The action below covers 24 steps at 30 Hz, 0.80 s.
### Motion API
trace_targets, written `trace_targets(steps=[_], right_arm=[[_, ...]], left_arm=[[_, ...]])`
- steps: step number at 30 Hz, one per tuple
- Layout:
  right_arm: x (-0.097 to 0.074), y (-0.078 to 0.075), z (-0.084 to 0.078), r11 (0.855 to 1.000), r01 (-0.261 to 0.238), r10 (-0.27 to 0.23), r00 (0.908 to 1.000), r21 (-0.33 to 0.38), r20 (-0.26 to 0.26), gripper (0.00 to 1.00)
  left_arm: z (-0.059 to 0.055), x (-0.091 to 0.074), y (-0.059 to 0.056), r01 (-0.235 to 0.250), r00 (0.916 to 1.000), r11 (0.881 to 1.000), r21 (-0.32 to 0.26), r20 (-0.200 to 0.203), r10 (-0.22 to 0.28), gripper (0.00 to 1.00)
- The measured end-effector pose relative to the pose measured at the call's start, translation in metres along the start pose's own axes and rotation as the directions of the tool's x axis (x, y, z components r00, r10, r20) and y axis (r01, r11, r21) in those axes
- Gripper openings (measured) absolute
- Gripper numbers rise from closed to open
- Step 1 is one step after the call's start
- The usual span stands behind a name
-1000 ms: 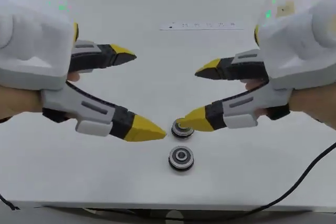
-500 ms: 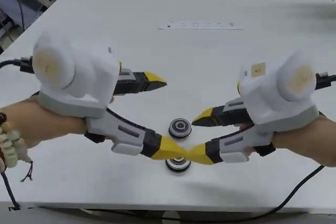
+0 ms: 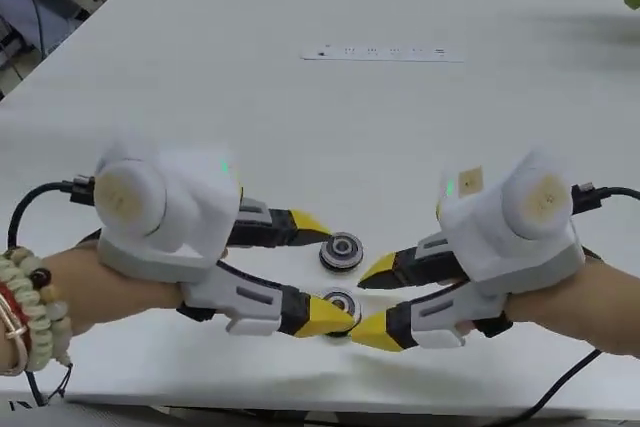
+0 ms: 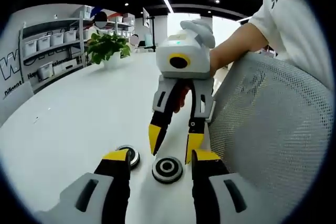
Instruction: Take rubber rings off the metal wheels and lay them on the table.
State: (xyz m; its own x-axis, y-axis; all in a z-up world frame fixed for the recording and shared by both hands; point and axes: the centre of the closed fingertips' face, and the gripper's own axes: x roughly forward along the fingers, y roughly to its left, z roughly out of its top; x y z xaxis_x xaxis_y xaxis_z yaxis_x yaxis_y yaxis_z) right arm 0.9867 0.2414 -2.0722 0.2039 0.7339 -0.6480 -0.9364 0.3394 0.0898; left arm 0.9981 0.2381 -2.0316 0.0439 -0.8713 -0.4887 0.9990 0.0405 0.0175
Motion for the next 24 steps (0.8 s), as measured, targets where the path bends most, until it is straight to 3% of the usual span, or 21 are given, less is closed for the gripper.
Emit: trace_targets(steps=[4,8,10,19,24], right_arm=[[0.0,-0.001,0.0,1.0,0.003,-0.003,1.0,0.002,0.006,0.24],[0.001,0.001,-0.001,1.0,-0.001,0.001,1.0,-0.009,0.003,0.22],[0.002,0.002,-0.003,1.0,-0.001,0.001,0.9999,-0.022,-0.012,0.22],[0.003,0.001,-0.002,0.999,0.002,-0.003,0.9999,-0.035,-0.011,0.19],[0.003,0.002,-0.003,0.999,0.0,-0.001,0.9999,-0.032,-0.013,0.19]], left_arm=[[-0.01,0.004,-0.003,0.013,0.9992,1.0,0.019,-0.039,-0.012,0.34],[-0.015,0.006,-0.005,0.022,0.9992,1.0,-0.011,-0.033,-0.022,0.25],[-0.018,0.007,-0.006,0.027,0.9986,1.0,0.005,-0.047,-0.027,0.21],[-0.02,0.008,-0.004,0.021,0.9983,1.0,0.017,-0.055,-0.02,0.16],[-0.026,0.01,-0.009,0.042,0.9963,0.999,0.028,-0.077,-0.039,0.12]])
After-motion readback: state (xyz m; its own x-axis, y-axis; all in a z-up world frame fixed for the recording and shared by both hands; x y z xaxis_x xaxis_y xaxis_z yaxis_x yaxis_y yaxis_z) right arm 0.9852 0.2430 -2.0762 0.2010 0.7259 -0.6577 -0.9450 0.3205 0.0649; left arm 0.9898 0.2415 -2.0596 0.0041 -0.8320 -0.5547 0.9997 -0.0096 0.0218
